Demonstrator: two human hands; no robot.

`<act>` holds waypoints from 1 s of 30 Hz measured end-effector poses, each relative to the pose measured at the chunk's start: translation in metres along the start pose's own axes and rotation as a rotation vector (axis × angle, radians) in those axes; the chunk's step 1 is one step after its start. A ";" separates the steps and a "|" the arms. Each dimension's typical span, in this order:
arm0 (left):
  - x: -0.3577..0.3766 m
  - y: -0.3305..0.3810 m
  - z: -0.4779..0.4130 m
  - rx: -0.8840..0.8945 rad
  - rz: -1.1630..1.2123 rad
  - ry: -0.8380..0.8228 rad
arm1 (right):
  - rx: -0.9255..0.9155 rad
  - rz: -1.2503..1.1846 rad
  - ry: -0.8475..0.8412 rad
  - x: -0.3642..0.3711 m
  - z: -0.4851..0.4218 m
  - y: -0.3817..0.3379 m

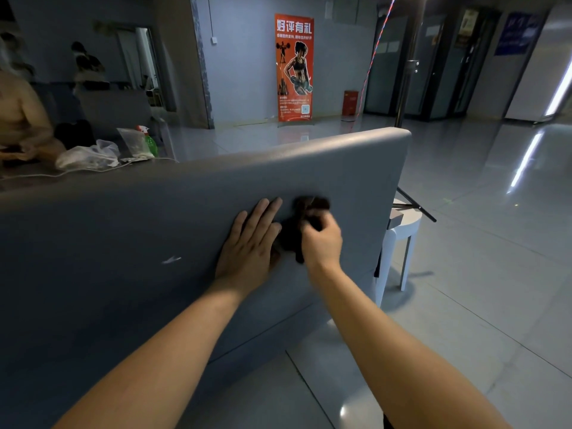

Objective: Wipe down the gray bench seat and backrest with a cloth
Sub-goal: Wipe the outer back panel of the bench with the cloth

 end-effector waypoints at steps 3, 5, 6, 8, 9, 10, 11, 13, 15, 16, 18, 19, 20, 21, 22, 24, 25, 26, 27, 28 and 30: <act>-0.003 0.002 0.000 -0.004 -0.016 0.020 | -0.160 -0.181 0.047 -0.006 -0.018 -0.053; -0.005 0.004 -0.001 -0.003 -0.019 0.044 | -0.201 -0.152 0.067 -0.004 -0.022 -0.071; -0.005 0.004 -0.001 -0.004 -0.012 0.055 | -0.207 -0.120 0.083 -0.002 -0.020 -0.071; -0.005 0.003 -0.002 -0.007 0.011 0.062 | -0.183 -0.060 0.086 0.004 -0.014 -0.055; -0.005 0.003 -0.002 -0.006 0.027 0.061 | -0.139 -0.029 0.066 0.011 -0.010 -0.037; -0.005 0.003 -0.002 -0.004 0.046 0.057 | -0.072 0.012 0.029 0.019 -0.005 -0.016; -0.005 0.003 -0.002 -0.004 0.066 0.049 | 0.000 0.047 -0.019 0.028 0.002 0.006; -0.004 0.002 0.000 -0.013 0.097 0.039 | 0.117 0.065 -0.087 0.038 0.016 0.040; -0.003 0.001 0.000 -0.019 0.095 0.028 | 0.140 0.086 -0.111 0.038 0.018 0.046; -0.002 0.000 -0.001 -0.015 0.085 0.013 | 0.135 0.108 -0.128 0.036 0.015 0.043; -0.002 0.000 0.001 -0.002 0.061 -0.013 | 0.102 0.111 -0.150 0.028 0.012 0.032; -0.002 0.000 0.001 0.007 0.047 -0.017 | 0.090 0.074 -0.136 0.023 0.010 0.026; -0.002 0.000 0.001 0.012 0.038 -0.017 | 0.093 -0.006 -0.113 0.018 0.009 0.019; -0.004 0.000 0.001 0.011 0.034 -0.016 | 0.100 -0.113 -0.093 0.014 0.005 0.013; -0.004 0.000 0.000 0.011 0.029 -0.012 | 0.097 -0.211 -0.072 0.013 0.000 0.006; -0.003 0.001 0.000 0.008 0.015 -0.006 | 0.040 -0.243 -0.048 0.013 -0.009 -0.018; -0.004 0.001 -0.001 0.001 0.010 -0.003 | -0.014 -0.174 -0.021 0.012 -0.012 -0.029; -0.005 0.000 -0.002 -0.008 0.010 0.007 | -0.064 -0.095 0.008 0.013 -0.012 -0.034; -0.005 0.000 -0.001 -0.016 0.020 0.021 | -0.099 -0.030 0.024 0.015 -0.009 -0.034; -0.005 -0.001 -0.001 -0.022 0.040 0.031 | -0.116 0.009 0.010 0.021 -0.007 -0.029; -0.004 -0.001 0.000 -0.027 0.076 0.038 | -0.073 0.042 -0.085 0.037 -0.001 -0.003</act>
Point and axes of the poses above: each hand's wrist, its own z-axis away from the middle knuckle, its own x-axis out of the palm, y = z × x, the point moved 10 cm from there along -z, towards the middle knuckle
